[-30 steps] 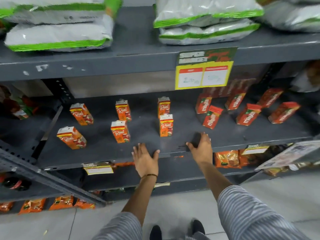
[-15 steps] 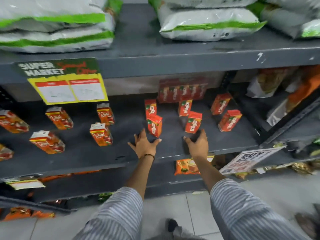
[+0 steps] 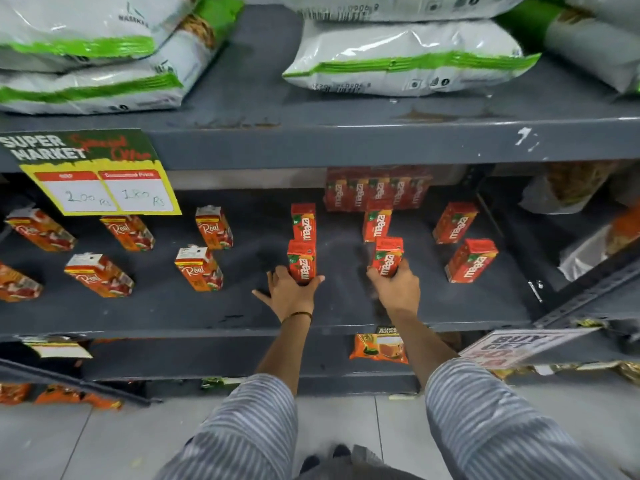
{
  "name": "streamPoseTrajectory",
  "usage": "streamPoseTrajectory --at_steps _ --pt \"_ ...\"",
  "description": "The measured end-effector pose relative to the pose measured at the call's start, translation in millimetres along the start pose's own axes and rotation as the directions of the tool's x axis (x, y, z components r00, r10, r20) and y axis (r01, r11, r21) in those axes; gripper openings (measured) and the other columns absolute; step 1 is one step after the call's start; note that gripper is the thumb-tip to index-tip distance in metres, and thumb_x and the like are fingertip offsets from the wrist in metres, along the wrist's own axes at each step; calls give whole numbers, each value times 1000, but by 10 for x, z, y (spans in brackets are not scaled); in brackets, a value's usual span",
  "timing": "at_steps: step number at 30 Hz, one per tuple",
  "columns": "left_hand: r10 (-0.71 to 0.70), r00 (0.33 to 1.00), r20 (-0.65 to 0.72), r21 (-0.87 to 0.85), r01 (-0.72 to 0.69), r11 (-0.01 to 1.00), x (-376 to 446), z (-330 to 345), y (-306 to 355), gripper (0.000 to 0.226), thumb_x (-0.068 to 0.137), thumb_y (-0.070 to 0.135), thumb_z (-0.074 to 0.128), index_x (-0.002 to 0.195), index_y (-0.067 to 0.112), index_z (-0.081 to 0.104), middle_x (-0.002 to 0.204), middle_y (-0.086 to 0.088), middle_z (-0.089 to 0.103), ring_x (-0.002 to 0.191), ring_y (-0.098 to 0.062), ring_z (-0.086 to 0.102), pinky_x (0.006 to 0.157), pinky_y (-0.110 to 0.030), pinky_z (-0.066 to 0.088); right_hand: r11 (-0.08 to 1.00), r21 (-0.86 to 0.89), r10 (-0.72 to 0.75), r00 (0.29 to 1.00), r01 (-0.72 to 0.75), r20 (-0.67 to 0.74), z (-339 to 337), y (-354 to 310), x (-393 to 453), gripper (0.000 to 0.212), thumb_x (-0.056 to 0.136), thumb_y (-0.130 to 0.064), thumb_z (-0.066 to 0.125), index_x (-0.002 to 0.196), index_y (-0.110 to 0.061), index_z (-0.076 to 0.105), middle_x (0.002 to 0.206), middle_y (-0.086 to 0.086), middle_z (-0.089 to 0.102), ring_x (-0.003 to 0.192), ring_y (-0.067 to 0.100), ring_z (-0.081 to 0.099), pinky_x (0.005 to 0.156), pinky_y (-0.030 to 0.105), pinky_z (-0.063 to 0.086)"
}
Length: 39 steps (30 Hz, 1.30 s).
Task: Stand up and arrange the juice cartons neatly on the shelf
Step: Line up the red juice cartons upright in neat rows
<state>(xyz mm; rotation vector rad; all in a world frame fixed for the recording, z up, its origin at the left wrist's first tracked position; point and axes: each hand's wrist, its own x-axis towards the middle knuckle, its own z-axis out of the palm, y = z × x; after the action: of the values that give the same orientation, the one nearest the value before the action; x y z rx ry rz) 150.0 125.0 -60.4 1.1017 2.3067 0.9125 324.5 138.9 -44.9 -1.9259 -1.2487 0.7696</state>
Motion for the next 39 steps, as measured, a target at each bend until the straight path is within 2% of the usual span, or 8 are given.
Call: streamPoseTrajectory --at_steps 3,7,11,21,27,39 --pt "25 999 -21 16 -24 1000 -26 1 -14 68 62 47 79 107 5 50 121 -16 60 127 -32 47 114 -61 1 1000 12 -5 999 4 53 -19 14 -9 52 74 -41 70 113 -12 52 108 12 68 99 31 64 89 41 49" --pt "38 999 7 34 -38 999 -38 12 -25 71 66 49 75 118 8 48 129 -16 57 137 -31 34 114 -60 -3 999 50 3 997 -6 72 -10 17 -41 62 72 -45 73 118 -12 46 113 11 65 104 30 62 91 41 50" --pt "39 998 45 48 -41 998 -28 21 -36 64 72 49 70 121 12 51 127 -13 60 143 -30 24 114 -59 -7 997 58 39 998 -42 53 50 20 -82 62 71 -43 75 117 -11 47 114 11 64 106 30 62 90 40 50" --pt "28 999 38 48 -30 998 -39 22 -74 62 73 49 69 119 11 53 127 -14 61 142 -29 27 115 -57 -5 997 25 68 998 -68 -5 98 17 -105 52 76 -33 74 113 -9 47 114 15 63 107 34 62 90 42 50" --pt "34 999 20 31 -35 999 -74 48 -89 63 72 48 72 120 11 52 127 -14 61 143 -29 25 116 -55 -6 995 63 77 997 -77 2 82 19 -124 61 71 -35 78 116 -10 46 116 13 63 107 32 61 90 42 50" --pt "21 1000 21 56 -22 998 -77 60 -87 63 76 46 69 125 13 49 132 -15 57 144 -28 23 116 -54 -8 997 24 78 997 -78 2 84 22 -132 59 74 -38 74 120 -11 49 117 13 64 109 33 61 93 44 49"
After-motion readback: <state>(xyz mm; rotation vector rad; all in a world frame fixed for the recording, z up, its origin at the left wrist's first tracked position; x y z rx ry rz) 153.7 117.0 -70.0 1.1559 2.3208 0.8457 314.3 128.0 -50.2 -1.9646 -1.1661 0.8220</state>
